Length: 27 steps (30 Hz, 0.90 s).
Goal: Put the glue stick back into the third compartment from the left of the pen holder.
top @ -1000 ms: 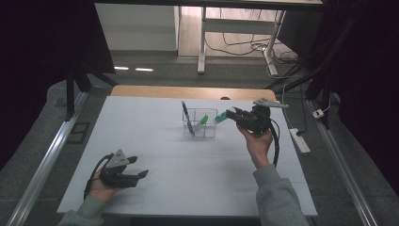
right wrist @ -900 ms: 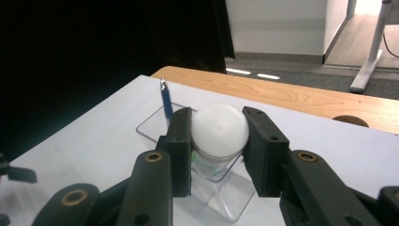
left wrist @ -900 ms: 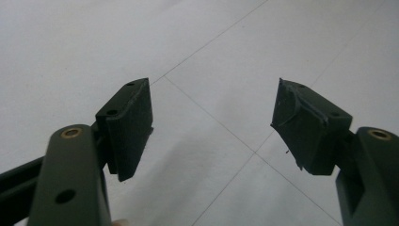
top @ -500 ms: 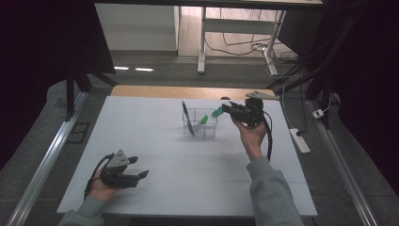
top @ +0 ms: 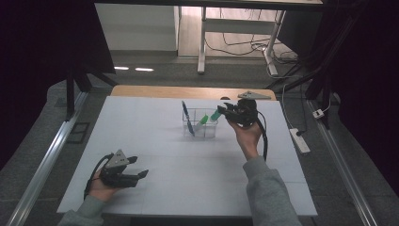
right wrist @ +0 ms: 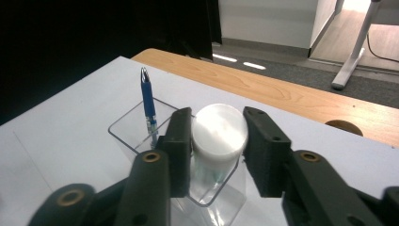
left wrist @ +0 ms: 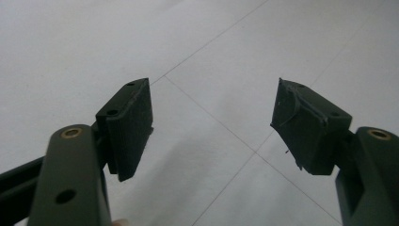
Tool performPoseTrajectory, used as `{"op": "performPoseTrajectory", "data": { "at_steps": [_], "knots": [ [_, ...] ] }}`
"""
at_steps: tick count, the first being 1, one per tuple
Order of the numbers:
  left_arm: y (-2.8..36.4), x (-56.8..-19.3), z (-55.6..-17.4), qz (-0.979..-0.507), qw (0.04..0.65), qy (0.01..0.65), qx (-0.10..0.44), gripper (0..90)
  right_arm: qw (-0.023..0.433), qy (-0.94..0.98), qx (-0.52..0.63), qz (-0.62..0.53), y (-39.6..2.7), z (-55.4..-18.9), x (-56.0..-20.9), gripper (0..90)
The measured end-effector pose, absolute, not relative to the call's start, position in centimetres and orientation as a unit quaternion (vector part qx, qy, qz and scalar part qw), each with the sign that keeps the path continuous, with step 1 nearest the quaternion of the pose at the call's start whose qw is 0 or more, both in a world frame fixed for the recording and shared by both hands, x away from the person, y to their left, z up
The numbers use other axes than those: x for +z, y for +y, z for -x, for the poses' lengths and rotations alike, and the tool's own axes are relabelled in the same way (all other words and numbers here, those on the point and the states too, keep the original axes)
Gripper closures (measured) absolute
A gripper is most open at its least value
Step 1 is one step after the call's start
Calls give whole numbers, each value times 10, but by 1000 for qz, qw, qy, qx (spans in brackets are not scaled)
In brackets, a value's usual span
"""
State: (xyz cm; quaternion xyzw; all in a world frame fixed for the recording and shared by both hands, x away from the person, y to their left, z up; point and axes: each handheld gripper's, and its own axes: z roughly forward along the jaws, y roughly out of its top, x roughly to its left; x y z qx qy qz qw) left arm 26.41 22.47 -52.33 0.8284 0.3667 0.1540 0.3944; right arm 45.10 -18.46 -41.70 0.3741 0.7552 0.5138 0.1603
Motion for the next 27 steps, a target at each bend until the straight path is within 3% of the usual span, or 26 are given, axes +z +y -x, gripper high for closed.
{"op": "performPoseTrajectory", "data": {
  "at_steps": [5,27],
  "knots": [
    [225,-524,-264,-829,393,367,154,289,154,749,525,-374,-189,-447,-418,479],
    [224,-524,-264,-830,391,367,154,290,144,764,518,-358,-228,-402,-445,429]
  ]
}}
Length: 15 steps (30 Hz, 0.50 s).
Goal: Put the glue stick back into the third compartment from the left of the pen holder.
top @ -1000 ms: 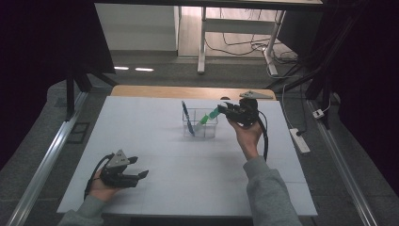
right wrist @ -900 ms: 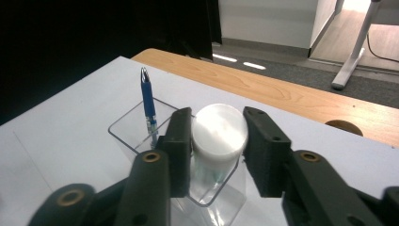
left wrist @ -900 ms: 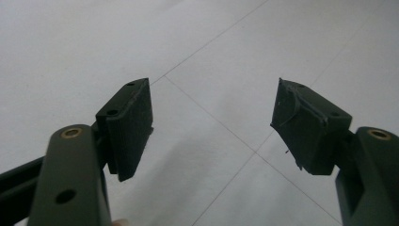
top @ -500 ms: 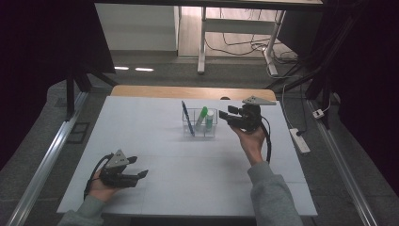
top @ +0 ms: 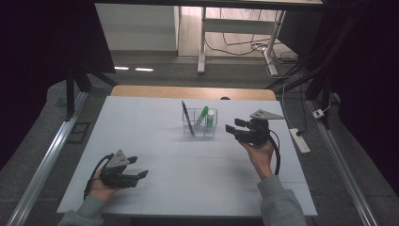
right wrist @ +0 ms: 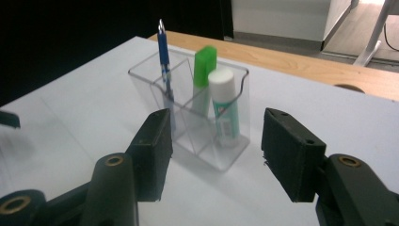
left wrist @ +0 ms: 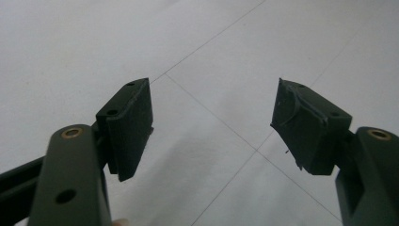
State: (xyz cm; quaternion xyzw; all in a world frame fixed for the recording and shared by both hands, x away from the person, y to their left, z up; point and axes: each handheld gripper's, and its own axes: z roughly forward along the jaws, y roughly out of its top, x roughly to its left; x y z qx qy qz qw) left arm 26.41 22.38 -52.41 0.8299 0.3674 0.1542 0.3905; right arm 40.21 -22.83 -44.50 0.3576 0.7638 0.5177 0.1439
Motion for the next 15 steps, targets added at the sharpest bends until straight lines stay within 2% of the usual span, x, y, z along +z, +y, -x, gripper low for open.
{"op": "performPoseTrajectory", "data": {
  "at_steps": [15],
  "knots": [
    [226,-523,-265,-825,397,372,151,289,133,790,489,-344,-260,-357,-464,390]
  ]
}}
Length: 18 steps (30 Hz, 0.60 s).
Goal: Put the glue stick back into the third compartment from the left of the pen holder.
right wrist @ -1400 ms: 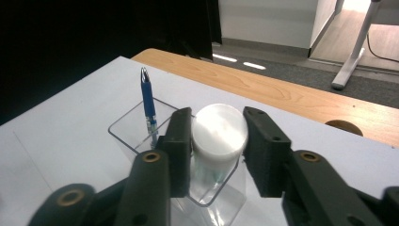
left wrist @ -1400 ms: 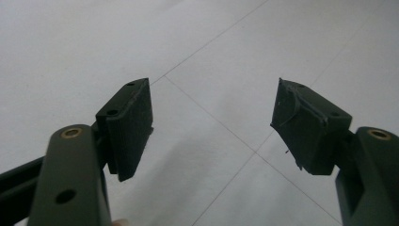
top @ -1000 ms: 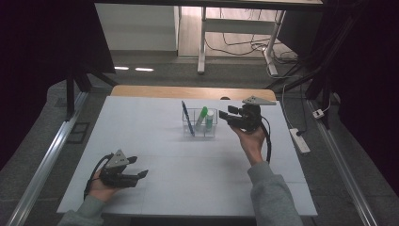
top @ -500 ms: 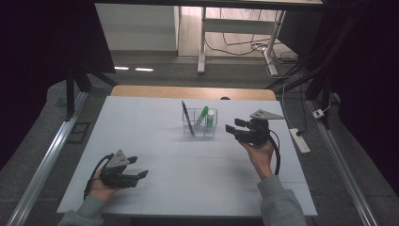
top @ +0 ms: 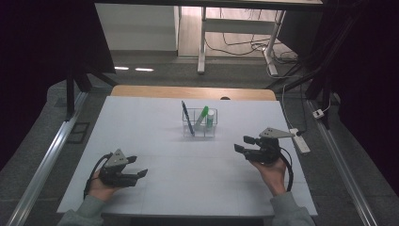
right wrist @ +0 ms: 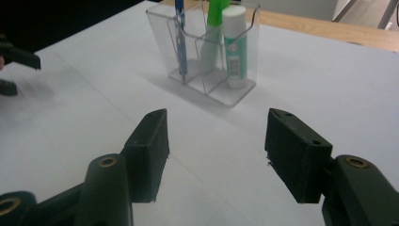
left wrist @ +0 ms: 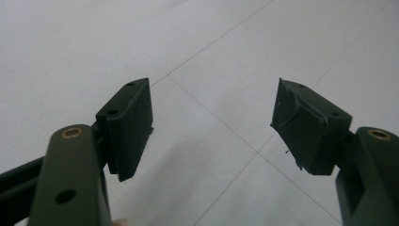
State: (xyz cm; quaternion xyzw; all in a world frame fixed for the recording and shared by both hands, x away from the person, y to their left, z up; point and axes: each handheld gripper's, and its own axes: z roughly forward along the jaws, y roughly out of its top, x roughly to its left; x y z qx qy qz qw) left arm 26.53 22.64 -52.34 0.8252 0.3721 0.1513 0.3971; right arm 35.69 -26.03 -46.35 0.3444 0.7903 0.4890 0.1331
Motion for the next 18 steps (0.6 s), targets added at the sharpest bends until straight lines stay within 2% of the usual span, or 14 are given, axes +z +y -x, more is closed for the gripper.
{"op": "performPoseTrajectory", "data": {
  "at_steps": [11,18],
  "knots": [
    [227,-523,-266,-823,400,374,149,289,133,805,459,-351,-280,-333,-480,325],
    [226,-523,-267,-824,400,372,150,289,136,811,448,-351,-289,-326,-484,314]
  ]
}}
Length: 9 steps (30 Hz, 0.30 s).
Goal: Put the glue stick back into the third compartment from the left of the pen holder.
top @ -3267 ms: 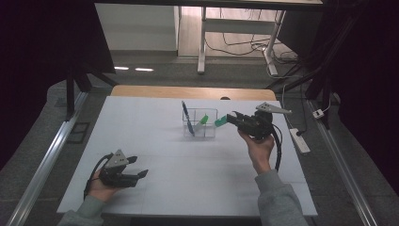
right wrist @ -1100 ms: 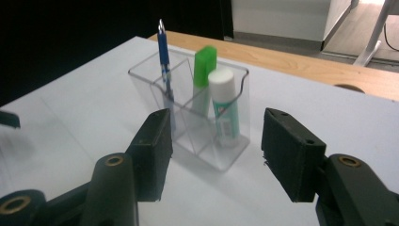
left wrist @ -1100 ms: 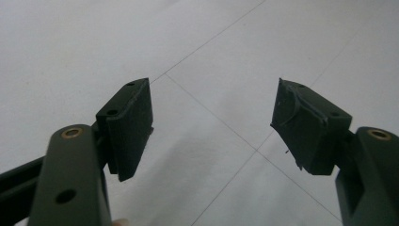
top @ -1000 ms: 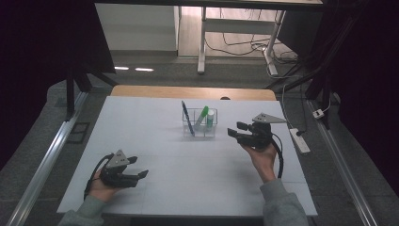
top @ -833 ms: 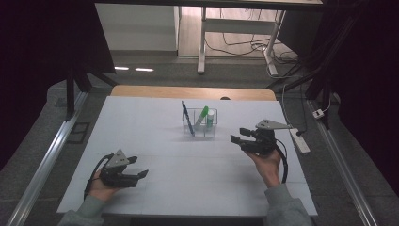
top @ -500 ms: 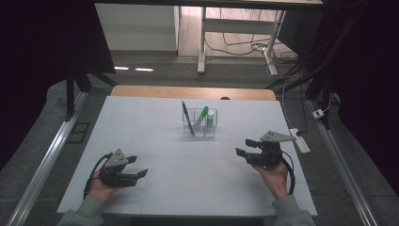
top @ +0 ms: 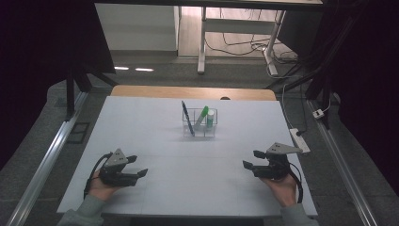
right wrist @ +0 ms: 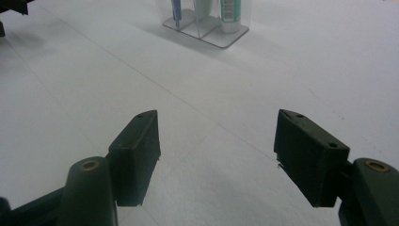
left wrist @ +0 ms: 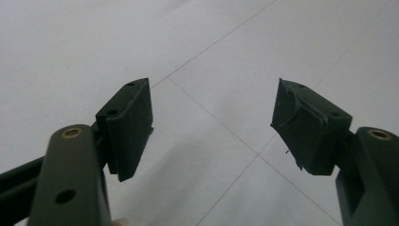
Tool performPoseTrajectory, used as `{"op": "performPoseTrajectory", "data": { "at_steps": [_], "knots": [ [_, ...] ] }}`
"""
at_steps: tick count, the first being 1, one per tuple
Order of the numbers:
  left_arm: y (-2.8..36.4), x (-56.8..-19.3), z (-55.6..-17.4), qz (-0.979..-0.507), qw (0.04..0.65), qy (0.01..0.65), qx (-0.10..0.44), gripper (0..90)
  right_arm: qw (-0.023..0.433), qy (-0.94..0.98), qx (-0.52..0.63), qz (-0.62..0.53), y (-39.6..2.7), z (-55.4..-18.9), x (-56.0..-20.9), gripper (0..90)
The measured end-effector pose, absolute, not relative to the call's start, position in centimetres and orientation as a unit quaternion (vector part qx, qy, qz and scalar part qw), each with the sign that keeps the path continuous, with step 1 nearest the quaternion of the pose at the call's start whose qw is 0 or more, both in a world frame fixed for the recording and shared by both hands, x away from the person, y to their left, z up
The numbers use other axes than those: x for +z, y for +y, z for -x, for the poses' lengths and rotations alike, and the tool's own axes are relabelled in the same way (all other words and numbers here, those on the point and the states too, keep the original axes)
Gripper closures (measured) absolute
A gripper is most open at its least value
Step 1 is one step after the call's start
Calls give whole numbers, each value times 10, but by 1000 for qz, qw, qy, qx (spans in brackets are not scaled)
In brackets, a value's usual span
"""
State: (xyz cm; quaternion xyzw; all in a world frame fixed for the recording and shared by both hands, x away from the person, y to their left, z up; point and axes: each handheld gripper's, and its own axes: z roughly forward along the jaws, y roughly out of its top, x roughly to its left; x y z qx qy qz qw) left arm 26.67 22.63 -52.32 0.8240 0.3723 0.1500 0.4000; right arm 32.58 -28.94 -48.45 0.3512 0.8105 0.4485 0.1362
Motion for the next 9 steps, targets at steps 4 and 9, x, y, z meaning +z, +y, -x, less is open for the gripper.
{"op": "performPoseTrajectory", "data": {
  "at_steps": [4,9],
  "knots": [
    [226,-523,-267,-824,400,371,151,288,134,810,451,-350,-294,-324,-487,313],
    [226,-523,-267,-823,400,372,151,289,134,814,449,-344,-294,-324,-487,310]
  ]
}}
